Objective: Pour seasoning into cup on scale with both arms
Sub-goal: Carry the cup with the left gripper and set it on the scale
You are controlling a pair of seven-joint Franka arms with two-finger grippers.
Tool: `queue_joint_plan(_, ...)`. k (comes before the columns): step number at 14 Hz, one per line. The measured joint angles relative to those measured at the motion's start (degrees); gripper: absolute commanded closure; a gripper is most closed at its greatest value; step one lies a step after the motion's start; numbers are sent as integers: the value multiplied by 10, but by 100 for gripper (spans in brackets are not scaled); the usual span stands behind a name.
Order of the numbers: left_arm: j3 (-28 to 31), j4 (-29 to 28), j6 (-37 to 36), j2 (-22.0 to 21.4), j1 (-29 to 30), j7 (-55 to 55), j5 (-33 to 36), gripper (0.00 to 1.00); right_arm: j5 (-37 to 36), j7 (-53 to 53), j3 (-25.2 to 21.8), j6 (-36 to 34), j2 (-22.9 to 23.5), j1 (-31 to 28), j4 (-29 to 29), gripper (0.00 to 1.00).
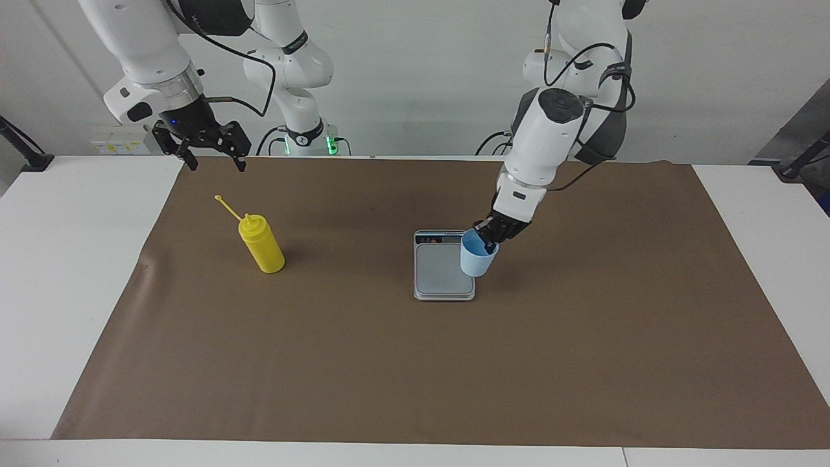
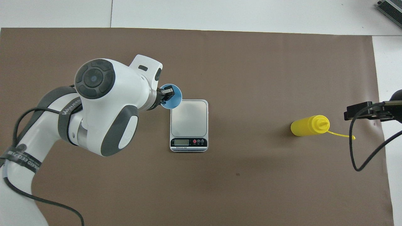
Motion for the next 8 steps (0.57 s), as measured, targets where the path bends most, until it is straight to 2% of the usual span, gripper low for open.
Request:
queue_joint_plan(4, 0, -5, 32, 33, -34, -11, 0, 100, 0, 0, 0, 0, 0, 0, 0, 0)
queue_joint_plan(8, 2, -7, 32, 37, -35, -11, 0, 100, 0, 0, 0, 0, 0, 0, 0, 0)
